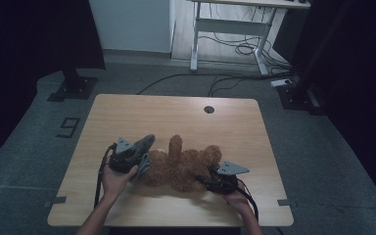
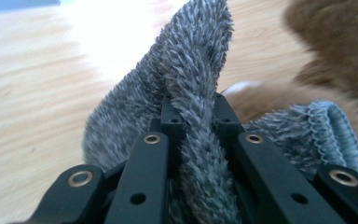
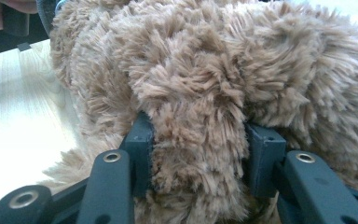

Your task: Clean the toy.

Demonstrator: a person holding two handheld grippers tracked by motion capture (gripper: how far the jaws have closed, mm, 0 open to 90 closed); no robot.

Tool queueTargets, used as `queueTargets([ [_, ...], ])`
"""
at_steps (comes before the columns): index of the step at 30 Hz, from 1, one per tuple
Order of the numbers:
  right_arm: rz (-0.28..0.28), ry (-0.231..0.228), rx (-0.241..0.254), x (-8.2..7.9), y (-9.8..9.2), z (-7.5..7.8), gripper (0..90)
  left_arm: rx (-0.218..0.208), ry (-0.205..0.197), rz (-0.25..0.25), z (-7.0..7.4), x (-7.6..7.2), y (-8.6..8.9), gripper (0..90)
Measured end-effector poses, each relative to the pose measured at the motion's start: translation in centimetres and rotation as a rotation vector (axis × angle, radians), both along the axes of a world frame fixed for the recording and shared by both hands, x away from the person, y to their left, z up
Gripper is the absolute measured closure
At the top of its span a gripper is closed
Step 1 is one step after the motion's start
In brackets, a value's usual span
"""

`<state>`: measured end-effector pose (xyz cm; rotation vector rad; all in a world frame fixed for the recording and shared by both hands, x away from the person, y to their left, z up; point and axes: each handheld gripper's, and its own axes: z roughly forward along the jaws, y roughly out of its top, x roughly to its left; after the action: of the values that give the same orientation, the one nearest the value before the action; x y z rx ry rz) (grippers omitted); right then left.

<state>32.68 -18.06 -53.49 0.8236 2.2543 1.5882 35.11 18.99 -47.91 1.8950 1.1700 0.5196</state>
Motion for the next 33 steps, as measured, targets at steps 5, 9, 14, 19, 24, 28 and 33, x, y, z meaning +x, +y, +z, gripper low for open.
queueTargets([
  [5,-0.003,0.004,0.002,0.0,-0.1,0.0,53.2,-0.056,0.010,-0.010,0.5,-0.3,0.4,79.8],
  [9,-0.007,0.008,0.002,0.0,-0.2,-0.1,53.2,-0.060,-0.058,-0.077,3.1,-0.9,-1.9,79.9],
  [14,-0.011,0.008,0.004,0.0,-0.1,0.0,53.2,-0.026,-0.098,-0.215,5.5,-0.8,-8.5,79.8],
  [19,-0.012,0.011,0.007,0.0,-0.1,-0.1,53.2,0.038,-0.092,-0.321,5.8,0.3,-16.4,79.7],
  [24,-0.012,0.009,0.004,-0.1,-0.1,-0.1,53.2,0.156,-0.067,-0.364,4.9,1.2,-21.3,79.5],
  [28,-0.011,0.009,0.007,-0.1,-0.1,-0.1,53.2,0.191,-0.026,-0.344,3.4,2.0,-20.9,79.2],
  [33,-0.010,0.006,0.004,-0.1,0.0,-0.1,53.0,0.178,-0.046,-0.306,3.4,1.5,-18.0,78.9],
])
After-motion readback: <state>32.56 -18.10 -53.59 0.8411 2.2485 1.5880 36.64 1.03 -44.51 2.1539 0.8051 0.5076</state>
